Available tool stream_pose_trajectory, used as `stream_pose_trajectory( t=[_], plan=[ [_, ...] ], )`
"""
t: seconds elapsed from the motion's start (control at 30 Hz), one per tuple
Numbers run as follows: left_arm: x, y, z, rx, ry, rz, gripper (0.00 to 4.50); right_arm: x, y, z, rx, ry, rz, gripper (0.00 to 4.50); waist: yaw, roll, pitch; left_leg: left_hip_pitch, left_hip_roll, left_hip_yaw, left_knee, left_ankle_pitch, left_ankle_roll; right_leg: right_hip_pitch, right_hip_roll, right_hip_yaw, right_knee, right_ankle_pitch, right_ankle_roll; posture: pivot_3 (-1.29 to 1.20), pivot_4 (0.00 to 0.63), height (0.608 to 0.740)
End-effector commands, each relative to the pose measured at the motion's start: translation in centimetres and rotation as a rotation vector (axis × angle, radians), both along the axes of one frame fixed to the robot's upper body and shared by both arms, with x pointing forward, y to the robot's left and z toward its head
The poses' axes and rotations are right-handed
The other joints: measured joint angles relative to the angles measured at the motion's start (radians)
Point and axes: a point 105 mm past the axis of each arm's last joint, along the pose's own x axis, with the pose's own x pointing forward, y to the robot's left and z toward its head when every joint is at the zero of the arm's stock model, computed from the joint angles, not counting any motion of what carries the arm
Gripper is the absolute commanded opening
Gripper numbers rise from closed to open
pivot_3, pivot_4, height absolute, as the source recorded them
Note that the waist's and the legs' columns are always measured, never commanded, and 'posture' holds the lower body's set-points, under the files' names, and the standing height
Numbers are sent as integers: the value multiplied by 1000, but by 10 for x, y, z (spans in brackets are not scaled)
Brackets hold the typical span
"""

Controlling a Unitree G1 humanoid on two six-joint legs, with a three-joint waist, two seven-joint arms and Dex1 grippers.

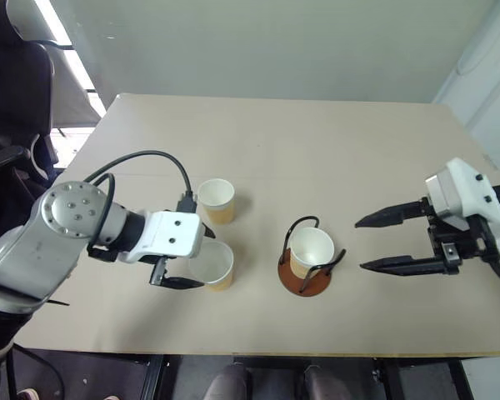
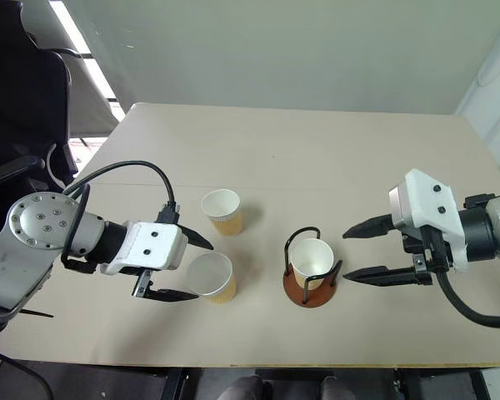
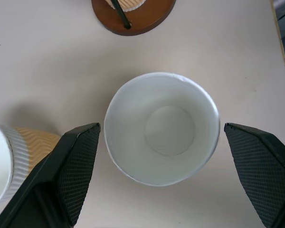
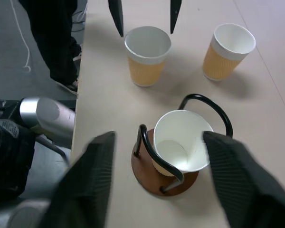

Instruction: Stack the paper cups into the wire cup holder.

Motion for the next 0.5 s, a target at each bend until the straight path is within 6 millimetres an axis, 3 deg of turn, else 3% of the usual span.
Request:
stream_pose_trajectory(
  t=[0.03, 0.5],
  plan=[
    [-1, -3, 4, 14, -22, -25, 4500, -1, 0, 14, 17, -54, -12, 4359, 0, 0, 0, 0, 0, 0, 0, 0, 0, 0, 0, 0, 0, 0, 0, 0, 150, 740],
    [-8, 1, -13, 81, 40, -68, 4500, 0, -1, 14, 17, -34, -24, 4473, 0, 0, 0, -2, 0, 0, 0, 0, 0, -2, 0, 0, 1, 0, 0, 0, 150, 740]
  ],
)
